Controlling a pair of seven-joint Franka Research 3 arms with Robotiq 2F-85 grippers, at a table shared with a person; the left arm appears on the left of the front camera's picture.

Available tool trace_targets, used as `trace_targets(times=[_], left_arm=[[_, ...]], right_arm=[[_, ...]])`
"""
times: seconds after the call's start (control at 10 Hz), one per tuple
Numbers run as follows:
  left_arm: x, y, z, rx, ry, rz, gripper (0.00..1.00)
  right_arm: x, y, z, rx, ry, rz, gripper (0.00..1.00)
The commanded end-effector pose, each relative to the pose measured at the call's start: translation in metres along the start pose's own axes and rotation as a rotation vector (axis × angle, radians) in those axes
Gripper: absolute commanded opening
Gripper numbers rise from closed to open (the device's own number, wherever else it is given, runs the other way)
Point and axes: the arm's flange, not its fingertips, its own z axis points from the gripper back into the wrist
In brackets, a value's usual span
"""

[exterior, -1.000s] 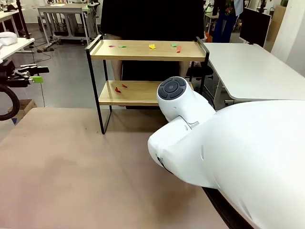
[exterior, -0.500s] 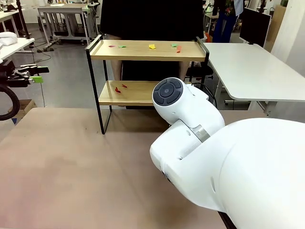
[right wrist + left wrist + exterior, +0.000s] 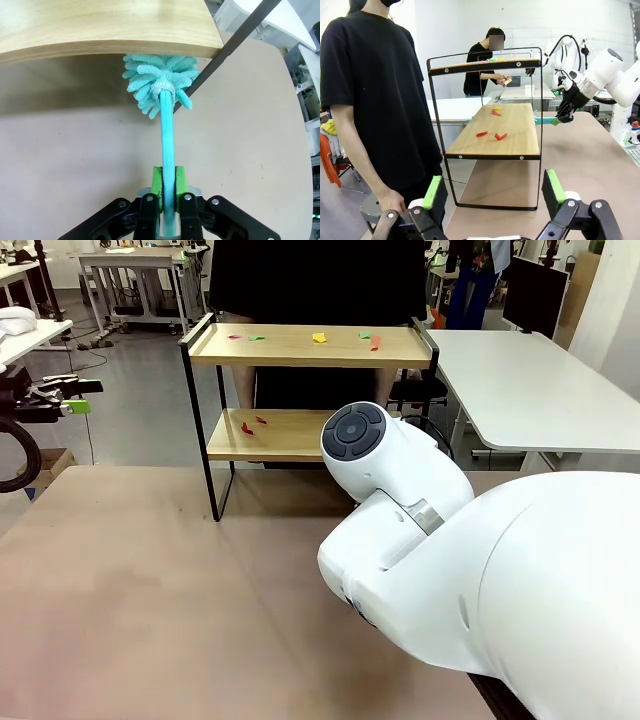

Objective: Clean the shelf.
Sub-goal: Clean the specific section of the Shelf indicated by the human with the Duster.

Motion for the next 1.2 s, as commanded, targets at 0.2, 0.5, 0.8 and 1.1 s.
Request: trace_targets(times=[0.2, 0.5, 0.8, 1.1], left_arm=[[0.002, 0.0, 0.0, 0.0, 0.004, -0.017, 1.0], [0.002, 0.0, 0.0, 0.0, 0.004, -0.017, 1.0], [0.002, 0.0, 0.0, 0.0, 0.004, -0.017, 1.0], [0.002, 0.0, 0.0, 0.0, 0.004, -0.017, 1.0]], right_arm=[[-0.004, -0.027, 0.019, 0.151, -0.07, 0.035, 0.13], [-0.011, -0.049, 0.029, 0.312, -0.076, 0.149, 0.13], [-0.016, -0.071, 0.038, 0.452, -0.075, 0.291, 0.13], [-0.011, -0.095, 0.048, 0.556, -0.063, 0.377, 0.13]])
